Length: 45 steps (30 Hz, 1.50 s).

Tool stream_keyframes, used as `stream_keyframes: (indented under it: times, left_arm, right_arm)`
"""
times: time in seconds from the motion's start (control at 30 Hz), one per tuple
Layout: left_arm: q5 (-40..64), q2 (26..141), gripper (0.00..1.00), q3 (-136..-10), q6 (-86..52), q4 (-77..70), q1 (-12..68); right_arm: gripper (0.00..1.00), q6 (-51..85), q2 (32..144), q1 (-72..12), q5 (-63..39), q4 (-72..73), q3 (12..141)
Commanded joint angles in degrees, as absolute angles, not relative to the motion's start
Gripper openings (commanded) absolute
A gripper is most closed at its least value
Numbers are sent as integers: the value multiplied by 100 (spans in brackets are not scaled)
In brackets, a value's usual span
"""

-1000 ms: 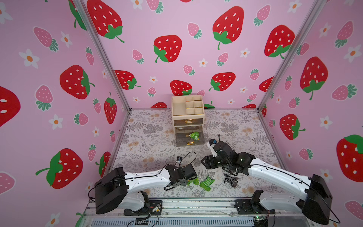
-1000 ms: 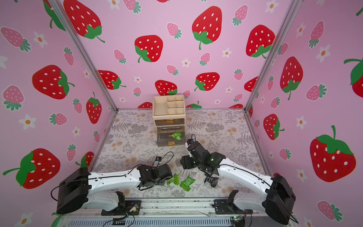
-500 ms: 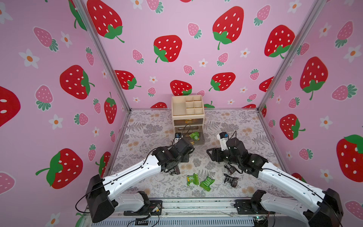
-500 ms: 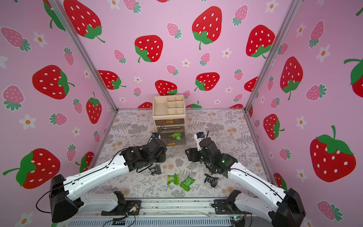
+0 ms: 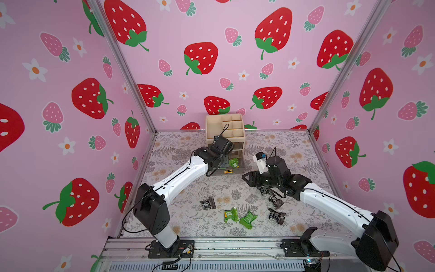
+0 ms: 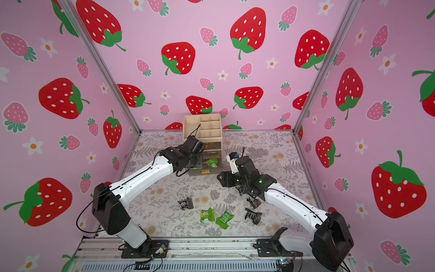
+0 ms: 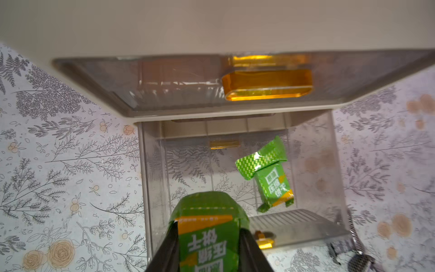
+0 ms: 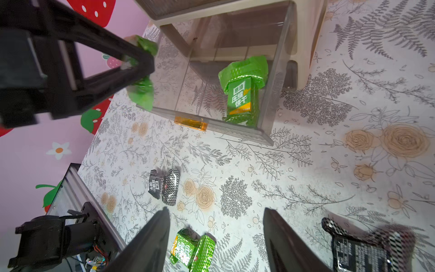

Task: Place the cookies into the drawer by color
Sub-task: Pick up the cookie at the center of the board, then place the cookie in the drawer.

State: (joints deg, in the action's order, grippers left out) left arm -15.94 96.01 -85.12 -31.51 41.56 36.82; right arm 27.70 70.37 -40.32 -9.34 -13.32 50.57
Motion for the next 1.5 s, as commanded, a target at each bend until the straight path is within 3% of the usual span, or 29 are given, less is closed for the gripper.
stream_keyframes:
  times: [0.0,0.47,1.0,1.47]
  left_arm:
    - [-1676,9677,31,-8696,-2984,4085,3612]
    - [-1402,10134,31,-8445,-3180,3796,3524]
    - [-1759,10564,34,-8541,-3203,4016,3498]
    - [-1806,10805,42,-8762,-3254,4272,3463]
  right_arm:
    - [68,2580,7020,-3987,-1125,-1316,5162]
    - [68,2522,7176,-3909,-1116,-1274,5080]
    - [69,2514,7175,-3894,-1042,-1348,5072]
    - [69,2515,7135,-3893,-1019,-1413,5071]
